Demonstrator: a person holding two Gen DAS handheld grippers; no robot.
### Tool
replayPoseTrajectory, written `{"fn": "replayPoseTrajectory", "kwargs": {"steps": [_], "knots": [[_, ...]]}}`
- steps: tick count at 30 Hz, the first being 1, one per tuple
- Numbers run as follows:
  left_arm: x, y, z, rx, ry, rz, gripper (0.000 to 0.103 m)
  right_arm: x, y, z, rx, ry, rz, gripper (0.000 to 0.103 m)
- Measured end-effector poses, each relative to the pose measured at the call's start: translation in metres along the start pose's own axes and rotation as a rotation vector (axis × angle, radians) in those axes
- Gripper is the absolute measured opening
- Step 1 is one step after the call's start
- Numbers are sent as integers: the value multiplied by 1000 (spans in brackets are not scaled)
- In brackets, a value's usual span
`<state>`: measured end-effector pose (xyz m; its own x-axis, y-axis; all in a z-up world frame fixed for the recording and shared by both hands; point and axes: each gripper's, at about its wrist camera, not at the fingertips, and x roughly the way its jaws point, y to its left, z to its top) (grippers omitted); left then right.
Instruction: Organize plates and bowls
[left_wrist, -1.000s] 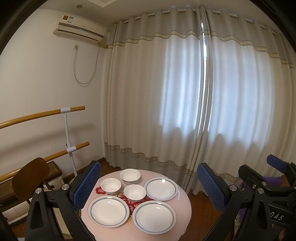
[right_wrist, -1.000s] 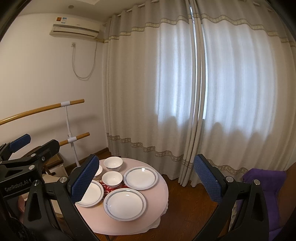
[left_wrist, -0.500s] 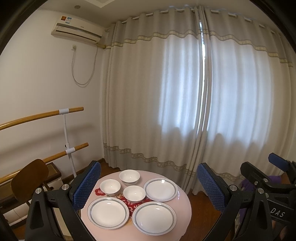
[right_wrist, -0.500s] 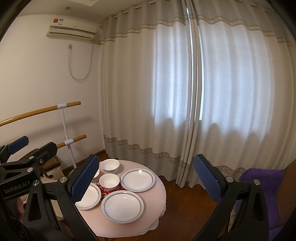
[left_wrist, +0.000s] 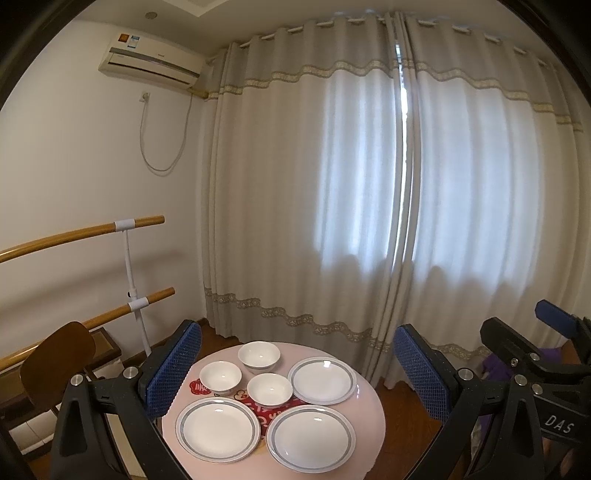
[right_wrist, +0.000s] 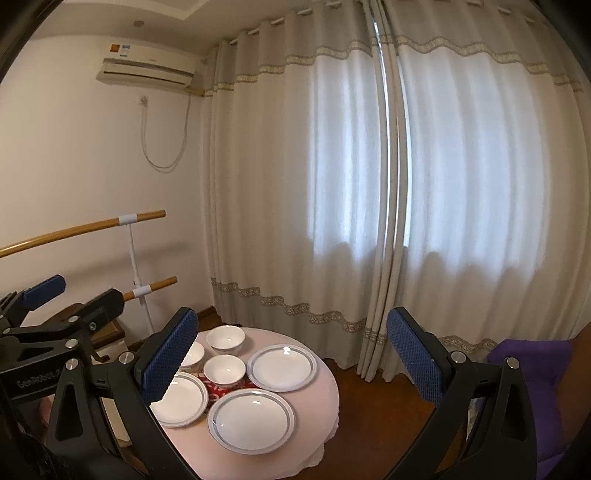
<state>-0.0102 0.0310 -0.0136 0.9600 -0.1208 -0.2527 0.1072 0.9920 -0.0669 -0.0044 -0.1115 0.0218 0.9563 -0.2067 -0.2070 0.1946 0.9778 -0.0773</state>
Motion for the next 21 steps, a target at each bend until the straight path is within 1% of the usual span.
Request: {"fn": "replayPoseTrajectory", "kwargs": {"steps": [7, 15, 18, 21], "knots": [[8, 6, -1, -3, 5, -2, 102, 13, 7, 0, 3, 22, -11, 103], [25, 19, -5, -14, 46, 5, 102, 30, 22, -4, -11, 62, -11, 103], [34, 26, -6, -20, 74, 22, 102, 40, 28, -7, -14, 91, -8, 103], [44, 29, -6, -24, 97, 55, 102, 52, 34, -11, -17, 122, 5, 103]]}}
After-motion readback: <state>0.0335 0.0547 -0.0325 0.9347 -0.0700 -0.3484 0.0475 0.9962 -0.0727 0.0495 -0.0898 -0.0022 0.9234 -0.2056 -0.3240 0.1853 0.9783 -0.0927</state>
